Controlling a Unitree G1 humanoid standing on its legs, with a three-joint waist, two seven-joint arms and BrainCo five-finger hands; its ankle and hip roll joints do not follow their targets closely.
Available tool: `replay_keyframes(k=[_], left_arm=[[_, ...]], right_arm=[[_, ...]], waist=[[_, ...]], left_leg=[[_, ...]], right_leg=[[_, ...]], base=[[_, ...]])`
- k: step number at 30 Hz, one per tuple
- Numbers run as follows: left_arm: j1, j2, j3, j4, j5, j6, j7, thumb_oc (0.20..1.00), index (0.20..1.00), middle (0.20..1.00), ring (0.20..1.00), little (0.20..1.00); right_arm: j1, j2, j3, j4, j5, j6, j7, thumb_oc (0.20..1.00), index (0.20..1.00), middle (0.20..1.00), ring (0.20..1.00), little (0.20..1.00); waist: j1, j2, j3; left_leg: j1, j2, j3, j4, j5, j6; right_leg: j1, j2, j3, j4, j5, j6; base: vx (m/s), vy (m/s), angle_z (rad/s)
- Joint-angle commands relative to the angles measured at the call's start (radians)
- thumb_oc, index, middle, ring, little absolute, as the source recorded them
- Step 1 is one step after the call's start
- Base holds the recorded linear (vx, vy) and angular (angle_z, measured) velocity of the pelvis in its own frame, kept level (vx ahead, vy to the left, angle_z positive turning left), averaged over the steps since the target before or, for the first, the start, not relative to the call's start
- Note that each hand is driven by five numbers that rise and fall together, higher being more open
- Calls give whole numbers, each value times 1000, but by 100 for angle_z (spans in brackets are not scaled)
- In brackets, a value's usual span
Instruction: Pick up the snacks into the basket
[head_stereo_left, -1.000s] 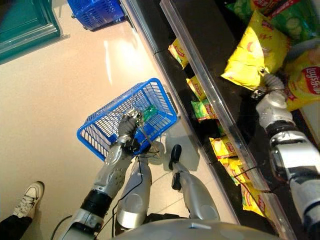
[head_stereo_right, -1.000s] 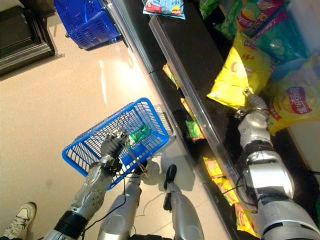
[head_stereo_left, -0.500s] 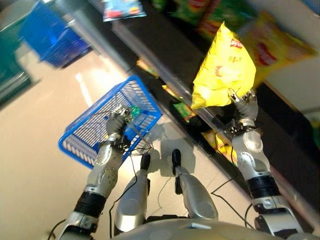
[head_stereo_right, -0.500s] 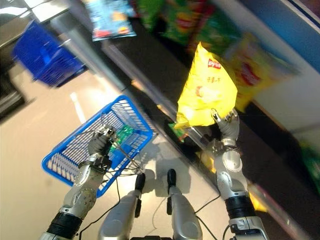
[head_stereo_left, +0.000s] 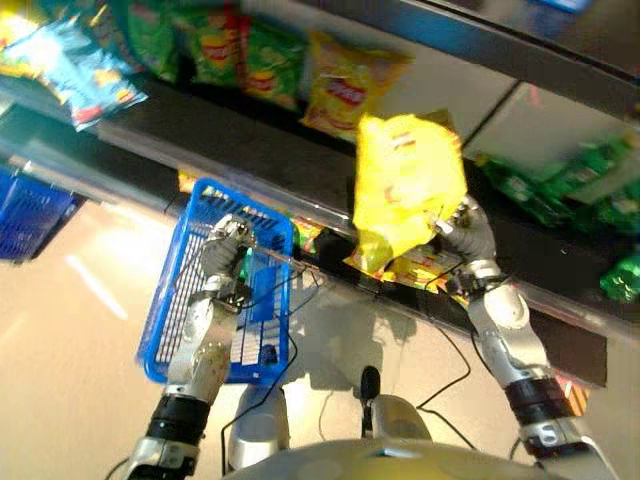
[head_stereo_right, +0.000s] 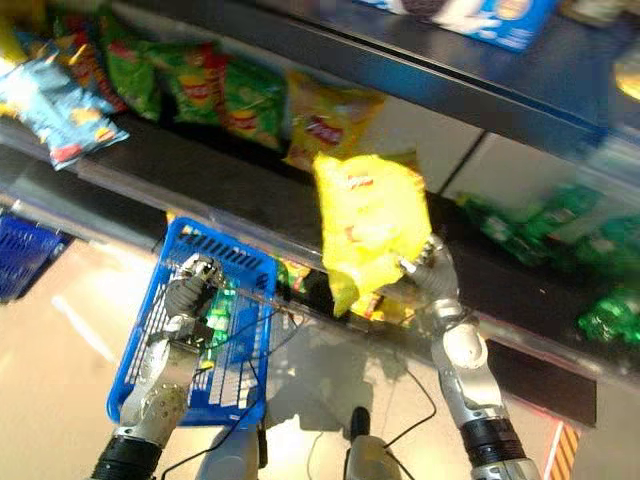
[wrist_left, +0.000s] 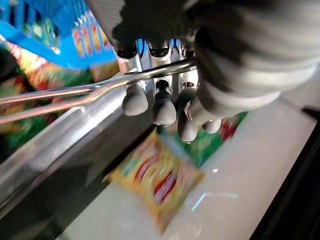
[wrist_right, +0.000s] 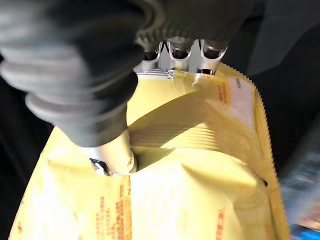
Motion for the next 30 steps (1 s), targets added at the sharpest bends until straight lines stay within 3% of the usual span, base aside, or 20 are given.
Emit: replay_keyframes(k=[1,4,5,6,8,9,10,13,14,15,19,30], left_arm=[[-74,30,-62,-171,45,-92,-122,200,200,200,200,200],[-73,18,-85,-175,39,-89,-131,200,200,200,200,200],[-81,11,-113,-176,44,-85,-140,200,200,200,200,200],[-88,6,-129,-169,45,-81,-147,200,200,200,200,200],[-88,10,-146,-180,38,-73,-174,200,200,200,200,200],[-85,10,-158,-186,29,-65,-184,200,200,200,200,200],[-84,7,-176,-192,18,-60,-193,200,200,200,200,200],[-84,6,-197,-200,6,-57,-198,200,200,200,200,200],[-101,5,-218,-199,2,-56,-199,200,200,200,200,200],[-121,11,-250,-209,1,-54,-197,200,200,200,200,200],[-186,10,-333,-217,-10,-39,-194,200,200,200,200,200],[-271,4,-475,-241,-41,1,-168,200,200,200,200,200]], right_arm=[[-17,-69,70,-78,-113,-40,61,200,200,200,200,200],[-24,-109,114,-77,-155,-36,77,200,200,200,200,200],[-43,-141,167,-55,-213,-29,90,200,200,200,200,200],[-52,-161,194,-51,-246,-22,105,200,200,200,200,200],[-101,-192,264,-10,-319,-18,122,200,200,200,200,200],[-123,-209,304,-2,-367,-18,135,200,200,200,200,200],[-139,-211,347,22,-414,-17,138,200,200,200,200,200],[-169,-205,396,80,-500,-11,120,200,200,200,200,200],[-194,-196,430,126,-545,-9,112,200,200,200,200,200],[-235,-158,471,193,-596,4,90,200,200,200,200,200],[-306,-75,542,343,-700,35,38,200,200,200,200,200],[-495,70,560,478,-702,104,-81,200,200,200,200,200]], waist=[[-16,11,-138],[-26,32,-120],[-24,48,-101],[-21,42,-98],[-8,26,-93],[-4,24,-100],[-6,27,-107],[-8,49,-115],[-12,51,-109],[-1,53,-96],[8,58,-56],[77,55,33]], left_leg=[[-34,20,-50,5,-21,36],[-51,34,-70,-3,15,21],[-66,39,-108,-27,53,3],[-68,20,-129,-10,35,3],[-59,-99,-243,90,-71,23],[-60,-125,-256,93,-91,31],[-45,-139,-230,87,-117,47],[-31,-119,-207,34,-90,51],[-45,-110,-201,36,-77,46],[-64,-131,-242,48,-78,49],[-114,-127,-246,59,-58,48],[-194,-170,-297,94,-55,65]], right_leg=[[-41,67,17,114,-98,-20],[-51,88,2,120,-102,-37],[-67,105,-9,129,-103,-44],[-74,102,-17,129,-96,-48],[-84,94,-15,118,-80,-52],[-89,98,-12,100,-68,-51],[-87,101,-12,82,-62,-48],[-84,114,-20,64,-60,-46],[-90,111,-33,70,-63,-49],[-108,110,-37,89,-71,-51],[-145,97,-76,123,-73,-54],[-208,58,-111,173,-60,-43]], base=[[-162,-325,11],[-143,-217,5],[-165,-212,5],[-226,-294,13],[-156,-199,17],[-115,-123,1],[-65,-53,-14],[-25,2,-2],[-110,27,6],[-140,11,10],[-112,25,39],[-32,51,21]])
